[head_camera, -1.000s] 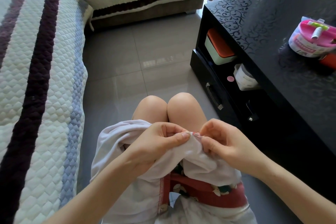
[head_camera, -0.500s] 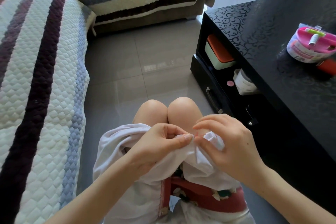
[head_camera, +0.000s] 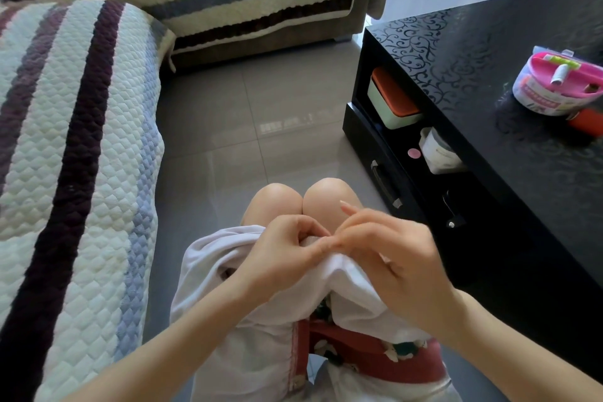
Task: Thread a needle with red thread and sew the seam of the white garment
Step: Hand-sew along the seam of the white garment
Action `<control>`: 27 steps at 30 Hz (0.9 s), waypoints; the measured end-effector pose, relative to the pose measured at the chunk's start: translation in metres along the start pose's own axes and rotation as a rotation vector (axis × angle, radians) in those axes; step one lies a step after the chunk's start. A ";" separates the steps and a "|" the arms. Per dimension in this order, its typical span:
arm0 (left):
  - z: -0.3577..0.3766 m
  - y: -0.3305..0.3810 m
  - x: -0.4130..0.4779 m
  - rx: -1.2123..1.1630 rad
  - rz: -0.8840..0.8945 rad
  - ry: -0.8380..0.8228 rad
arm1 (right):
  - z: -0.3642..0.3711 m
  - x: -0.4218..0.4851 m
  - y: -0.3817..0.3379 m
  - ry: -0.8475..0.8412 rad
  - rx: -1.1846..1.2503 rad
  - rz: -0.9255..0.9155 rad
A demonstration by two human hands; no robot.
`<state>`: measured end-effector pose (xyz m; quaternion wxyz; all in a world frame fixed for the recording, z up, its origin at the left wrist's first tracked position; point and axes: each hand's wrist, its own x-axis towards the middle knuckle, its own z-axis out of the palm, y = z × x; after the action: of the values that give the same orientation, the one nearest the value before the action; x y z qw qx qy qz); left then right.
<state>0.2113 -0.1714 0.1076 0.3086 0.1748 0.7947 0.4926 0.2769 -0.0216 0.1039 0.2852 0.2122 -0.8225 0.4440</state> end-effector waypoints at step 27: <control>-0.014 -0.010 -0.001 -0.396 -0.150 -0.279 | -0.037 0.022 0.073 -0.467 0.333 0.846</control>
<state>0.2035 -0.1860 0.1034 0.4793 0.1176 0.6431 0.5856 0.2269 0.0448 0.0905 -0.1487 -0.0030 -0.7964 0.5862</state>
